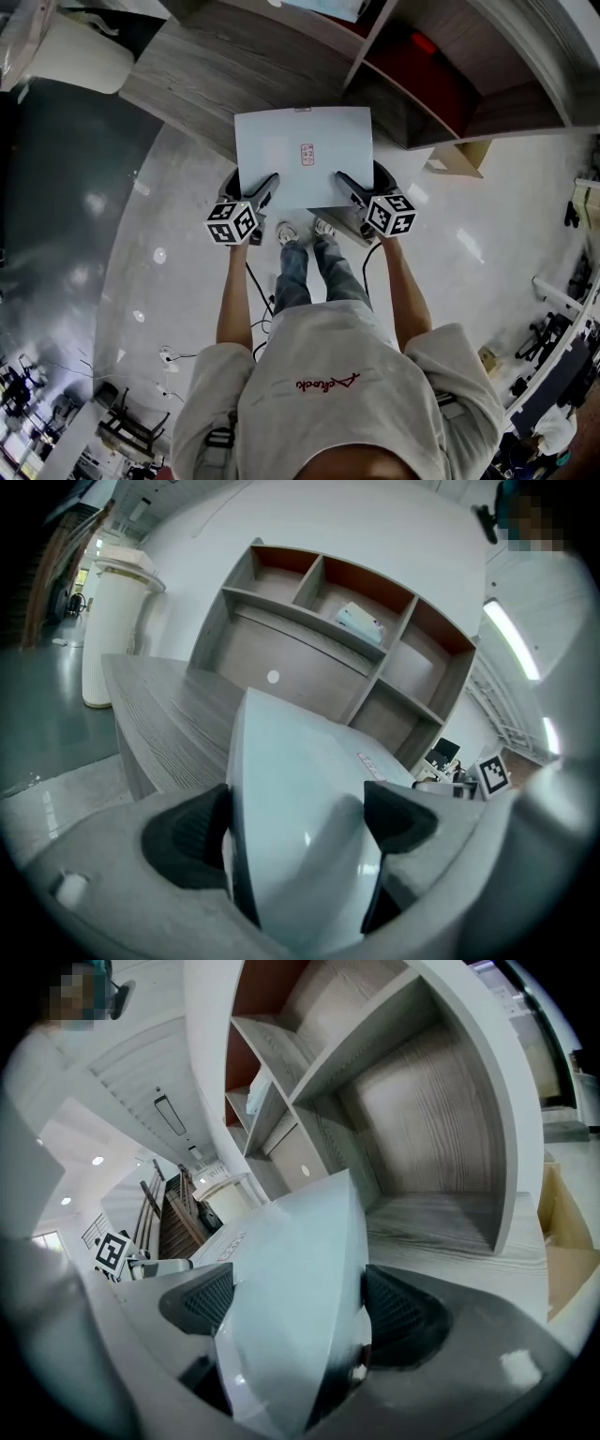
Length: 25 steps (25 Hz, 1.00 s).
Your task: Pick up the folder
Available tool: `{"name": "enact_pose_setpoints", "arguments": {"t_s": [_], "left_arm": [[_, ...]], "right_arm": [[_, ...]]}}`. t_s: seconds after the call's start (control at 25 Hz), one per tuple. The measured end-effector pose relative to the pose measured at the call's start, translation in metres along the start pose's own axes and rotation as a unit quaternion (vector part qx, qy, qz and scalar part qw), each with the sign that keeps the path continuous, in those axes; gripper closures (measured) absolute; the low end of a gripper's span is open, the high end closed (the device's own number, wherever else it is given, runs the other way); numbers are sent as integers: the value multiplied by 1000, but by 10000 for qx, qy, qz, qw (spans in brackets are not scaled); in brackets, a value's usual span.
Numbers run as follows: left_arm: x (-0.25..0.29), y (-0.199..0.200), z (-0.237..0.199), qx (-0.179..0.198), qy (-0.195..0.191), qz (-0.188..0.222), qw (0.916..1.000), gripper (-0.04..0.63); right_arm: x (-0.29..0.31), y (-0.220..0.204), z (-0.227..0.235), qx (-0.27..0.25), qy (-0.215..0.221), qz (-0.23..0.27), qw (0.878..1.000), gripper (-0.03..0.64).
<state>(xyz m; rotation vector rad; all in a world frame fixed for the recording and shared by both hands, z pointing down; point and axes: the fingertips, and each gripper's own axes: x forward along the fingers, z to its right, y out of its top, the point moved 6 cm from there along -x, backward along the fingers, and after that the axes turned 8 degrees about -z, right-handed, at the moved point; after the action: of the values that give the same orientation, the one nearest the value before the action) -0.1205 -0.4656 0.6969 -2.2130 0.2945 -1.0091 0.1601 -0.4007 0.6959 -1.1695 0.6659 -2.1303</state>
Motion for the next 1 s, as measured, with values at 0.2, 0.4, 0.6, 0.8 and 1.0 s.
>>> {"name": "enact_pose_setpoints", "arguments": {"t_s": [0.2,0.4,0.6,0.8,1.0], "left_arm": [[-23,14,21,123,47,194,9997,135],[-53,22,45,247,127,429,9987,135],[-77,32,66,357,245,686,9967,135],[-101,35,87,436,399,960,9936,135],[-115,30,98,435,503,1120,9915,135]], "right_arm": [[-23,15,-14,-160,71,177,9997,170],[-50,27,-32,-335,193,346,9987,170],[-70,41,-44,-524,358,529,9966,170],[-90,51,-56,-707,564,688,9935,171],[-101,54,-63,-831,706,743,9913,172]]}}
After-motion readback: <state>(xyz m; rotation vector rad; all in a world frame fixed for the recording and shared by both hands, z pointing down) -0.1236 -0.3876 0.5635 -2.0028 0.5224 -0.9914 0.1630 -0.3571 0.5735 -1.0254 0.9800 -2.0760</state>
